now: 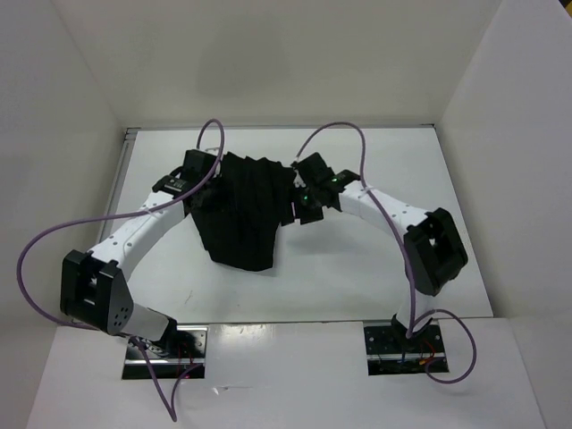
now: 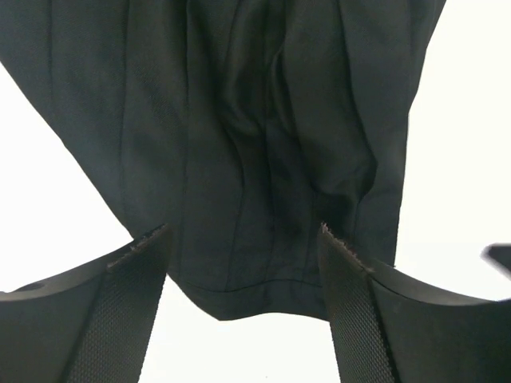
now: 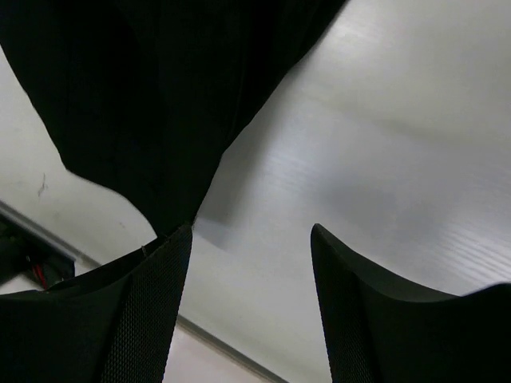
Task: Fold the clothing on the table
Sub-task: Grab the skirt from the pile
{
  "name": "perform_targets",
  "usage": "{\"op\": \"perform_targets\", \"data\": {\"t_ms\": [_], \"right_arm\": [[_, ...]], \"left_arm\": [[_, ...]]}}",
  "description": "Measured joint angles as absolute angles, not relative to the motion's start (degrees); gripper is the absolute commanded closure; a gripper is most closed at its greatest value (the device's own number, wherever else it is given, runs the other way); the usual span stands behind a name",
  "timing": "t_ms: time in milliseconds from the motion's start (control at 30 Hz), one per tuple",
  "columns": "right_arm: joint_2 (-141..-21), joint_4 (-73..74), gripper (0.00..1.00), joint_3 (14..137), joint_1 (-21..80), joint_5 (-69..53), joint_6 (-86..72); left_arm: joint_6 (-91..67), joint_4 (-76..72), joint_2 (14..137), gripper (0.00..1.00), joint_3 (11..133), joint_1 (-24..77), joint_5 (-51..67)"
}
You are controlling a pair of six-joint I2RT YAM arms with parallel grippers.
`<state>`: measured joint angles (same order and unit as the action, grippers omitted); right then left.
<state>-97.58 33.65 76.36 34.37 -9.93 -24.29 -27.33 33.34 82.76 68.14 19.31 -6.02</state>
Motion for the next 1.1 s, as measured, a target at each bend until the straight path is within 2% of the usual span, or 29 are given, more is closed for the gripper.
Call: {"op": "perform_targets", "data": {"t_ms": [133, 267, 367, 433, 467, 567, 600, 733, 833, 967, 1100], "right_arm": [[-103.0, 33.5, 0.41, 76.4, 39.6, -15.6, -24.0], [-107.2, 33.6, 0.43, 76.4, 42.5, -19.2, -23.9], [-109.0, 33.6, 0.52, 76.3, 42.9, -21.9, -23.9], [-109.9, 33.5, 0.61, 76.3, 43.3, -23.6, -24.2], [-110.2, 33.3, 0.76, 76.3, 43.3, -24.3, -24.1], [-111.0, 33.0, 0.97, 76.0, 43.7, -25.2, -24.3], [-111.0, 33.3, 1.0, 76.1, 43.9, -24.6, -24.3], [-110.1, 39.2, 1.0, 82.7, 44.1, -16.8, -24.2], [-107.9, 44.4, 1.0, 94.9, 44.1, -9.3, -23.0], [-104.9, 48.1, 1.0, 117.8, 44.1, 0.1, -21.0], [-101.9, 52.7, 1.0, 133.6, 44.0, 8.7, -20.0]], "left_arm": [[-27.6, 33.4, 81.1, 0.15, 66.5, 19.3, -6.7], [-28.3, 33.5, 77.7, 0.14, 66.0, 19.3, -8.6], [-28.9, 33.5, 74.7, 0.14, 65.9, 19.3, -9.8], [-28.9, 33.5, 73.9, 0.14, 65.9, 19.3, -10.3], [-29.0, 33.6, 73.8, 0.14, 65.8, 19.3, -10.4], [-29.1, 34.1, 73.8, 0.14, 65.0, 19.3, -10.6], [-29.2, 34.3, 73.8, 0.14, 64.7, 19.3, -10.6], [-30.2, 35.3, 73.8, 0.14, 64.2, 19.3, -10.6], [-30.3, 35.2, 73.8, 0.14, 64.1, 19.3, -10.2], [-30.3, 34.9, 73.8, 0.14, 63.4, 19.1, -8.9], [-30.3, 34.5, 73.7, 0.14, 62.5, 19.0, -8.2]]}}
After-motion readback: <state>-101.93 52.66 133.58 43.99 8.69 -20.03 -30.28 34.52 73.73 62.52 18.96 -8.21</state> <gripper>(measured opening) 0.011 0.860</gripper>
